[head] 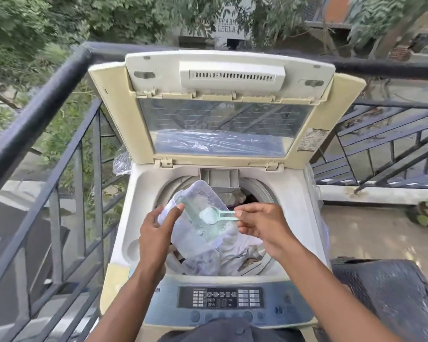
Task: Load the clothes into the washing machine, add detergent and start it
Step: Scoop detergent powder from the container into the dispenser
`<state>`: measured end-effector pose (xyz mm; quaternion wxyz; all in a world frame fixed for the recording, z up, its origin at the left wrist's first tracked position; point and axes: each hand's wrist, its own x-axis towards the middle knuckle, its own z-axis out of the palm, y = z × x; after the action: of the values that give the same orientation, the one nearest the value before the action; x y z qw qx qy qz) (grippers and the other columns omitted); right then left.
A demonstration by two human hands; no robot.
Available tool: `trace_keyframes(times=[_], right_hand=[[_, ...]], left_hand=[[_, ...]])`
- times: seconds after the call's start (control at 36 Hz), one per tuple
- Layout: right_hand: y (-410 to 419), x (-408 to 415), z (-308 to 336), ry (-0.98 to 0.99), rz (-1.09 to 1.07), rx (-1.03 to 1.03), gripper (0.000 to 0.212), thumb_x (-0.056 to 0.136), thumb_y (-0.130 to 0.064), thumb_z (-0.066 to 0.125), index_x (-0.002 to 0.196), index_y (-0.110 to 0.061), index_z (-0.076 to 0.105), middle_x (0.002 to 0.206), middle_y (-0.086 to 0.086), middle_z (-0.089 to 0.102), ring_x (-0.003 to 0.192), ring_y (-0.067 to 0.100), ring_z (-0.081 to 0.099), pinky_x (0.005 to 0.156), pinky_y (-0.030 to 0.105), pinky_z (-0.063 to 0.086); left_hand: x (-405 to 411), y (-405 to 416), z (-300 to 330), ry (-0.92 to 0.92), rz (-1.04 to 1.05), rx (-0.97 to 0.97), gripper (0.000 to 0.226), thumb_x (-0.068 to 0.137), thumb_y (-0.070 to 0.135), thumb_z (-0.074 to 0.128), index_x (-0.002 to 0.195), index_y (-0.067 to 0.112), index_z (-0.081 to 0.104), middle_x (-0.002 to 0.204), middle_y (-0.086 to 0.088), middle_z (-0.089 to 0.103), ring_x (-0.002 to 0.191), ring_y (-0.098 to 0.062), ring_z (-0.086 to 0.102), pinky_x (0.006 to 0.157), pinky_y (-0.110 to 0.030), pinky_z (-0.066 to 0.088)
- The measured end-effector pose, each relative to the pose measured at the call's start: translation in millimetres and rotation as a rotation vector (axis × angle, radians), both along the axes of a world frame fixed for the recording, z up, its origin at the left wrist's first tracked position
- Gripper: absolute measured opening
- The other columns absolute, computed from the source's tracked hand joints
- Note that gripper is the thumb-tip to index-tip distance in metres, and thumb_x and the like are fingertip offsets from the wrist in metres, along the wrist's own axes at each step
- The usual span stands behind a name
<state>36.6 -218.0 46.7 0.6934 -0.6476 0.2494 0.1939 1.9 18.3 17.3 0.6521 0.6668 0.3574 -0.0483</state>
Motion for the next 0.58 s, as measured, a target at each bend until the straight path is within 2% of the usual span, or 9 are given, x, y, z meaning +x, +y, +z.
trace_keyframes(times=[0.17, 0.25, 0.31, 0.36, 0.42, 0.58], right_hand=[[-5, 21, 5, -0.060, -0.123, 0.070, 0.013, 0.086, 0.003, 0.077, 0.099, 0.005, 0.077, 0.075, 0.014, 0.073, 0.066, 0.020, 0.068, 0.063, 0.025, 0.061], [-5, 36, 3, -0.083, -0.184, 0.072, 0.013, 0.085, 0.004, 0.078, 0.098, 0.005, 0.077, 0.077, 0.016, 0.074, 0.066, 0.021, 0.068, 0.063, 0.025, 0.061], [-4, 48, -3, -0.088, -0.216, 0.064, 0.010, 0.086, 0.004, 0.077, 0.096, 0.004, 0.077, 0.078, 0.016, 0.075, 0.065, 0.022, 0.068, 0.066, 0.028, 0.063], [-1, 59, -9, -0.083, -0.241, 0.049, 0.007, 0.087, 0.003, 0.077, 0.093, 0.002, 0.077, 0.077, 0.014, 0.075, 0.064, 0.022, 0.068, 0.075, 0.034, 0.065], [3, 70, -16, -0.077, -0.268, 0.038, 0.006, 0.087, 0.003, 0.077, 0.093, 0.002, 0.077, 0.080, 0.015, 0.076, 0.064, 0.023, 0.069, 0.080, 0.036, 0.064], [23, 96, -35, -0.066, -0.292, -0.031, 0.007, 0.086, 0.006, 0.078, 0.092, 0.002, 0.077, 0.084, 0.018, 0.076, 0.067, 0.023, 0.070, 0.072, 0.032, 0.065]], left_hand=[[8, 4, -12, 0.037, 0.019, -0.029, 0.106, 0.052, 0.081, 0.080, 0.142, 0.028, 0.060, 0.141, -0.004, 0.060, 0.126, -0.037, 0.063, 0.067, -0.039, 0.059], [13, 6, -19, 0.063, 0.020, -0.026, 0.102, 0.054, 0.080, 0.081, 0.140, 0.028, 0.061, 0.141, -0.005, 0.061, 0.127, -0.042, 0.062, 0.067, -0.039, 0.060], [17, 8, -24, 0.081, 0.015, -0.029, 0.099, 0.056, 0.081, 0.083, 0.138, 0.029, 0.061, 0.141, -0.006, 0.062, 0.121, -0.041, 0.066, 0.076, -0.047, 0.065], [20, 10, -27, 0.091, 0.011, -0.028, 0.099, 0.057, 0.081, 0.084, 0.139, 0.030, 0.060, 0.140, -0.003, 0.062, 0.119, -0.030, 0.067, 0.086, -0.055, 0.065], [24, 11, -31, 0.097, 0.008, -0.010, 0.100, 0.057, 0.082, 0.083, 0.139, 0.031, 0.060, 0.139, 0.001, 0.062, 0.120, -0.024, 0.065, 0.090, -0.057, 0.064], [28, 12, -37, 0.099, 0.001, 0.047, 0.108, 0.054, 0.088, 0.081, 0.144, 0.033, 0.057, 0.145, 0.007, 0.060, 0.129, -0.024, 0.061, 0.101, -0.060, 0.058]])
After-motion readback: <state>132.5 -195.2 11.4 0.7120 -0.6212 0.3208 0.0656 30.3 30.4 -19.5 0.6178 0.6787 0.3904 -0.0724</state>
